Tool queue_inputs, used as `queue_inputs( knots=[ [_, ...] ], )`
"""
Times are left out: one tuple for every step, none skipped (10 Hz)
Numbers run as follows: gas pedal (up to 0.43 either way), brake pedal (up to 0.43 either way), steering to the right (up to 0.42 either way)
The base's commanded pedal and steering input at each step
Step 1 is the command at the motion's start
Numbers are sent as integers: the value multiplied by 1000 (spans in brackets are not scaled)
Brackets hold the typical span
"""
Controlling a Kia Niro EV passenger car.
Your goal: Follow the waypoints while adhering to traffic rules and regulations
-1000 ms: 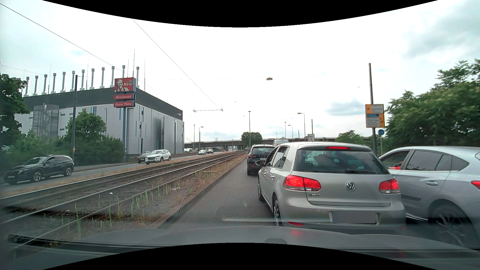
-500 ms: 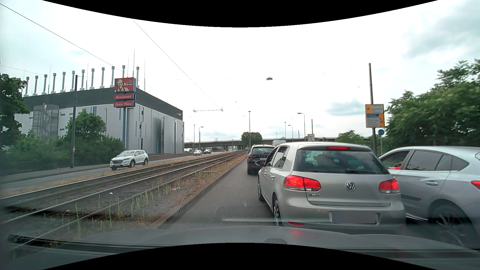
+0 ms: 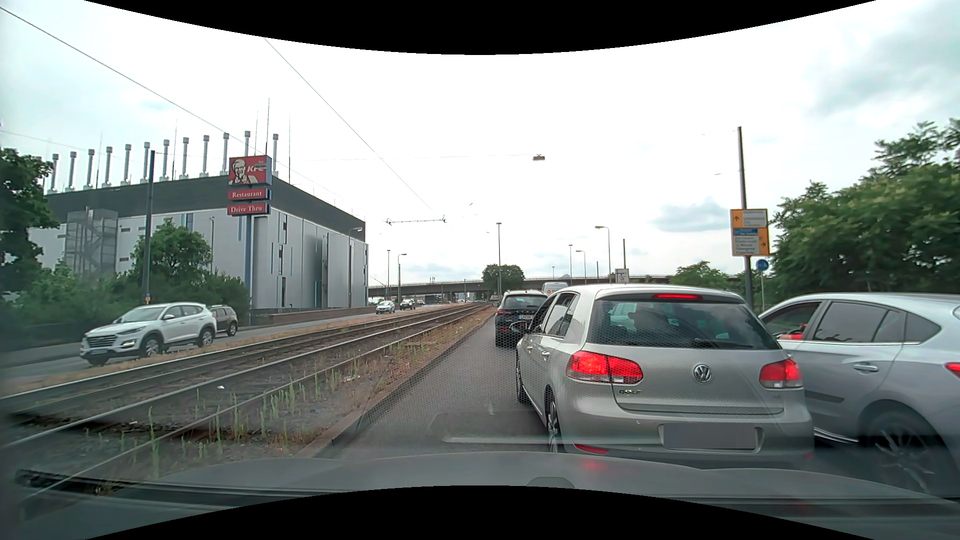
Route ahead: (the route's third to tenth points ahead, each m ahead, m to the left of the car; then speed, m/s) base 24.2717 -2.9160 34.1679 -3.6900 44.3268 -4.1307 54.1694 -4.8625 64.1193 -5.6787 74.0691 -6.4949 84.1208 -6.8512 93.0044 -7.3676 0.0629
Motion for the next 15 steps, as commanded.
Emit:
queue_inputs(
  knots=[
    [0,18,1],
    [0,18,1],
    [0,0,0],
    [0,0,0],
    [0,0,1],
    [0,0,0],
    [0,0,0],
    [0,0,0],
    [0,0,1],
    [0,0,1],
    [0,18,1],
    [0,67,1],
    [0,104,1],
    [0,128,1],
    [0,140,1]
  ],
)
